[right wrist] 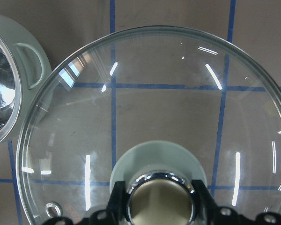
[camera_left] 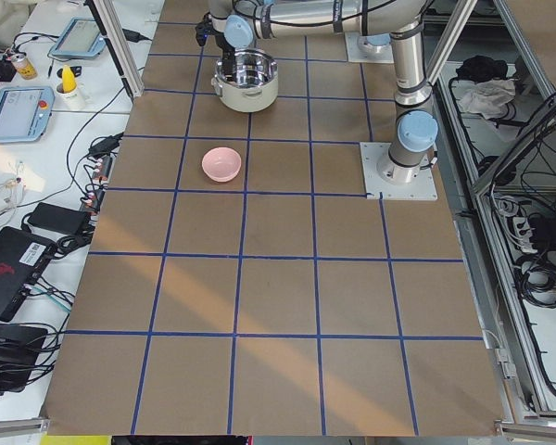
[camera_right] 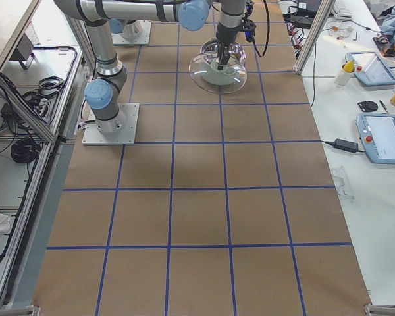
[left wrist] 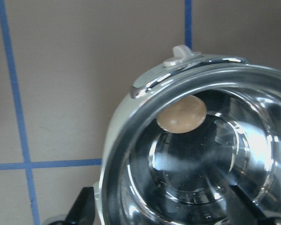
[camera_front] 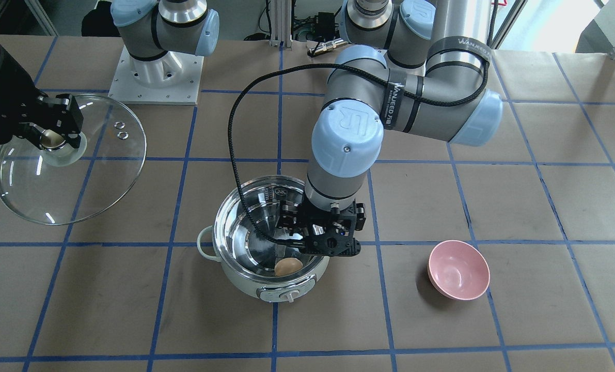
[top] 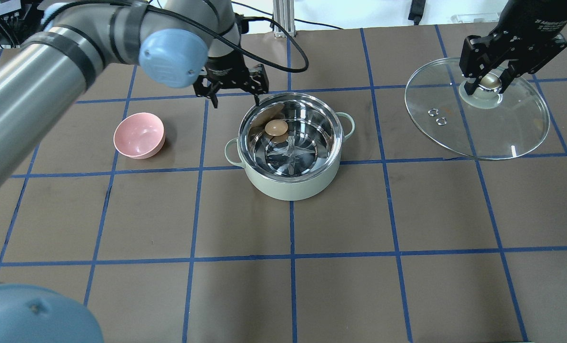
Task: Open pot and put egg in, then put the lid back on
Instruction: 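Carry the lid back over the pot with the right gripper while the left withdraws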
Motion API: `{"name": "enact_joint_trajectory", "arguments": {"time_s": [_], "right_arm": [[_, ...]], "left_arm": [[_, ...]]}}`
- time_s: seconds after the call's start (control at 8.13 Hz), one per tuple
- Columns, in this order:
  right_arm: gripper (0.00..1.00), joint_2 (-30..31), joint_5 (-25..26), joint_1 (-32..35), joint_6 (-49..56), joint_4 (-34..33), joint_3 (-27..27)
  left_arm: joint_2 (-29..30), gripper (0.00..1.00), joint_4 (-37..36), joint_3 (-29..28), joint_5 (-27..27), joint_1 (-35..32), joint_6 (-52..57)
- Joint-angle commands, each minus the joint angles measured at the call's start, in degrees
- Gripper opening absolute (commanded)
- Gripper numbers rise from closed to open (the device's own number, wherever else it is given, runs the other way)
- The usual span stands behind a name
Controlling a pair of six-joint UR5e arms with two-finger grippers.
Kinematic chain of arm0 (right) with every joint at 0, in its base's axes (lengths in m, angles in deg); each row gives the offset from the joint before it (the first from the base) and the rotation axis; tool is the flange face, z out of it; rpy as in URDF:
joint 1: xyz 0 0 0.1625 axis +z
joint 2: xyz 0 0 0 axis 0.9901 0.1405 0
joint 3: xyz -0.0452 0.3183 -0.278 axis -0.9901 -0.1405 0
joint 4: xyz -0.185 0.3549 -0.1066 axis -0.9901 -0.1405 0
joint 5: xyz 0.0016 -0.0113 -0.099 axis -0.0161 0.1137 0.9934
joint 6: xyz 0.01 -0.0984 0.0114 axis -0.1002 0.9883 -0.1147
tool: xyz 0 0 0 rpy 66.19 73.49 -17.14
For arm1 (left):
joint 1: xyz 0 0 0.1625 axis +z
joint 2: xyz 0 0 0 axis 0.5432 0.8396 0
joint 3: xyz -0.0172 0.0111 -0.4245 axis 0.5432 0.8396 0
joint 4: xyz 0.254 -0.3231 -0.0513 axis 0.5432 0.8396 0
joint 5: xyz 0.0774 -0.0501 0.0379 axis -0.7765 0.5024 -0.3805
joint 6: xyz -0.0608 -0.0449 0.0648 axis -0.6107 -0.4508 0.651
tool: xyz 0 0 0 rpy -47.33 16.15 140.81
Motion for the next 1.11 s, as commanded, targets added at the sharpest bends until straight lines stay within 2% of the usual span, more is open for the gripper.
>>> {"name": "enact_joint_trajectory", "arguments": {"time_s": [0.0,0.12,0.25,0.49,0.74,0.98], "right_arm": [[0.15,0.48,0.35,1.79,-2.32,-0.2,-0.17],[0.15,0.57,-0.08,4.15,-4.93,-0.72,-0.7],[0.15,0.31,-0.09,9.31,-9.48,-4.29,-0.79],[0.15,-2.05,-0.09,18.99,-20.37,-9.41,-0.88],[0.15,-5.39,-2.98,25.76,-30.04,-14.93,-0.79],[0.15,-8.99,-3.16,28.34,-34.37,-17.94,-0.88]], "left_arm": [[-5.39,1.0,9.16,-1.59,-2.16,11.06,8.33],[-6.45,1.0,12.08,-2.99,-2.95,12.23,8.98],[-7.15,1.0,13.5,-4.05,-3.13,12.68,8.98],[-11.01,1.0,13.78,-3.63,-3.3,12.77,9.16],[-13.13,1.0,14.04,-2.92,-3.22,12.77,9.25],[-12.53,1.0,13.69,-2.57,-3.13,13.73,9.25]]}}
